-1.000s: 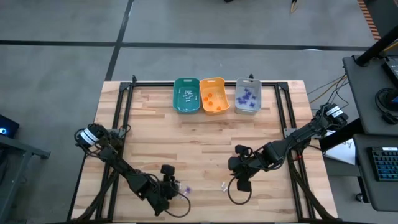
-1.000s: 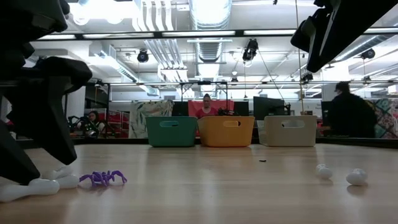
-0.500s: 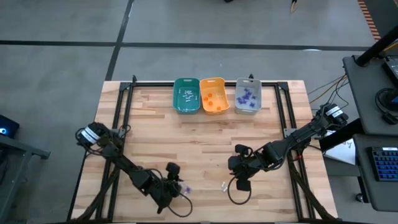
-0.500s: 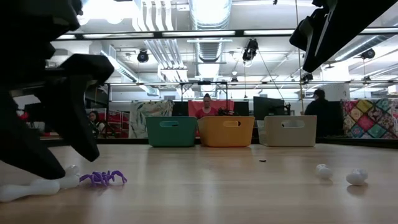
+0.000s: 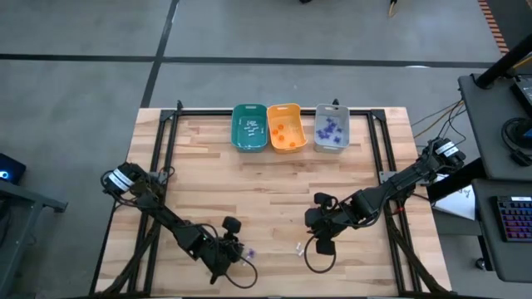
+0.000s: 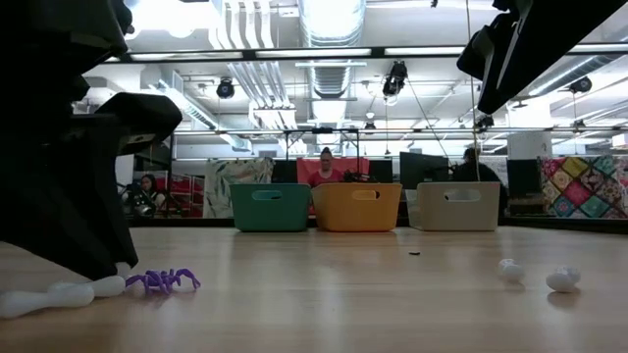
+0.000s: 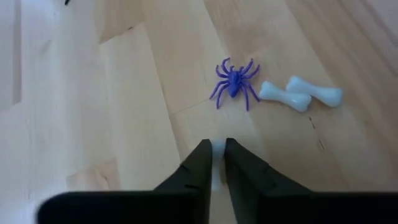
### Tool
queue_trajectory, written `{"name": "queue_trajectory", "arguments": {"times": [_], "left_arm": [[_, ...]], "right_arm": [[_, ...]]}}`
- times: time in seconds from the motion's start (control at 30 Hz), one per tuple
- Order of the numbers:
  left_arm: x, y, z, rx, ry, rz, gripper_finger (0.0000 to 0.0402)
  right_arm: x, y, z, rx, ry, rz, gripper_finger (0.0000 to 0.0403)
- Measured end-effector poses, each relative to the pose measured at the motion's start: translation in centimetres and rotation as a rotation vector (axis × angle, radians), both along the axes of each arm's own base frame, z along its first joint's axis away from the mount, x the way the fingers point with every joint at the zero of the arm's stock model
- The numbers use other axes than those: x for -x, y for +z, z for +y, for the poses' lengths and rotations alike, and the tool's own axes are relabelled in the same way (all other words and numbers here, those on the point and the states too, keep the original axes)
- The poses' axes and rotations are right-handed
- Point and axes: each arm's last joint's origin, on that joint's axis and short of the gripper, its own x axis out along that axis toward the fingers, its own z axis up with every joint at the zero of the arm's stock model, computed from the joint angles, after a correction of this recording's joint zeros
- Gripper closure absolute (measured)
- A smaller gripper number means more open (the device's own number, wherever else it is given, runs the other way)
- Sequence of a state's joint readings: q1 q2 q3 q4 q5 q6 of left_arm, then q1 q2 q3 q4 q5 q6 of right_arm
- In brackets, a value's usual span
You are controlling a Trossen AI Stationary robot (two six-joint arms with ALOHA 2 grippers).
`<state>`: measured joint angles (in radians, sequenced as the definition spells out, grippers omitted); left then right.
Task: Sort Halloween decoration
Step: Put the white bone toy into the blue bin
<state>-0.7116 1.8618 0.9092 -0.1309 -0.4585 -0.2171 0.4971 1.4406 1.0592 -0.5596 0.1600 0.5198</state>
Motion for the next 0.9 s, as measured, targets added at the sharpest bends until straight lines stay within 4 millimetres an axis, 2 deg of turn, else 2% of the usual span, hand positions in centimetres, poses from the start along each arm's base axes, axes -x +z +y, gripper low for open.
{"name": "queue_trajectory", "arguments": {"times": [0.07, 0.2, 0.33, 0.53, 0.7, 0.9], "left_arm": [[0.0, 0.0, 0.0, -0.002, 0.003, 0.001, 0.0393], [0.0, 0.1, 0.1, 0.012, 0.022, -0.004, 0.0396], [0.2, 1.1, 0.2, 0.019, 0.025, -0.009, 0.04], [0.0, 4.7, 1.7, 0.051, 0.073, -0.088, 0.0401], [-0.5, 7.8, 4.2, 0.028, 0.094, -0.152, 0.0401], [-1.7, 11.4, 9.6, -0.057, 0.134, -0.232, 0.0401]], "right_arm": [[0.0, 0.0, 0.0, 0.0, 0.0, 0.0, 0.0284], [0.0, 0.0, 0.0, 0.0, 0.0, 0.0, 0.0284], [0.0, 0.0, 0.0, 0.004, 0.005, 0.0, 0.0284], [0.0, 0.0, 0.0, 0.006, 0.007, 0.003, 0.0284], [0.0, 0.0, 0.0, 0.012, 0.017, 0.002, 0.0284], [0.1, -0.1, 0.0, 0.017, 0.018, 0.008, 0.0284]]}}
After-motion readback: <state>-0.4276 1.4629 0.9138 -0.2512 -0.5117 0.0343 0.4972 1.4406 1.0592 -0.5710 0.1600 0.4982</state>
